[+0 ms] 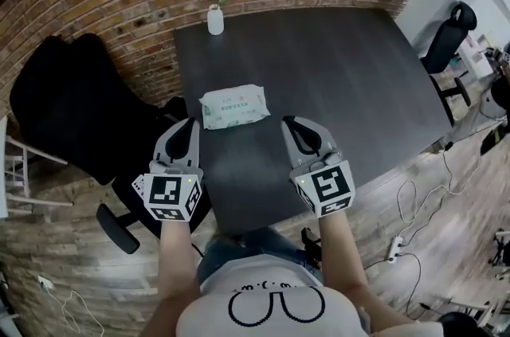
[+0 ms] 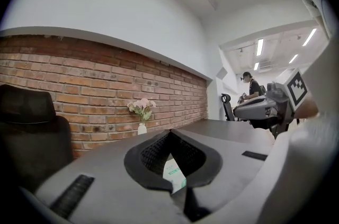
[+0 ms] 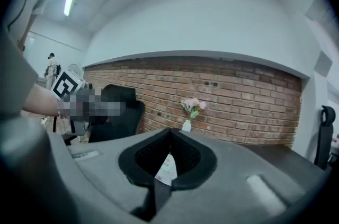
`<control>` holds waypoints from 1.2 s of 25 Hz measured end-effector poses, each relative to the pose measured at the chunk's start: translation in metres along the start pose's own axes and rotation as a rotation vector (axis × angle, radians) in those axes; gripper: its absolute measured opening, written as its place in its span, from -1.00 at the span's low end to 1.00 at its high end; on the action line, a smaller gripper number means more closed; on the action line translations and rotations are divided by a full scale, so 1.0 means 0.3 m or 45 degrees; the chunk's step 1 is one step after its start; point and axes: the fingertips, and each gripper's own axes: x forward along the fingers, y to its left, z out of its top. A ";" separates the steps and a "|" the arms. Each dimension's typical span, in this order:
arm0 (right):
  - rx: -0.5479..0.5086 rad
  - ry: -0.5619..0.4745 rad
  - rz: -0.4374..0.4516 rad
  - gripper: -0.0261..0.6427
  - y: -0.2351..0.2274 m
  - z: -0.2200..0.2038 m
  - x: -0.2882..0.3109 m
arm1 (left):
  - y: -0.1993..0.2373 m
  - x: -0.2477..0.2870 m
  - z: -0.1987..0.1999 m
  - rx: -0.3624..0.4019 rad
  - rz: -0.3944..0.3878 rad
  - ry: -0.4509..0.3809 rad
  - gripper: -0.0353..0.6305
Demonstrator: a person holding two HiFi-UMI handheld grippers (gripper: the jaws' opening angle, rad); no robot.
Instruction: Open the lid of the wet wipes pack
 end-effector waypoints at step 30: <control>-0.455 0.488 0.985 -0.13 0.133 -0.511 0.640 | 0.113 0.371 -0.577 -0.193 0.037 0.509 -0.90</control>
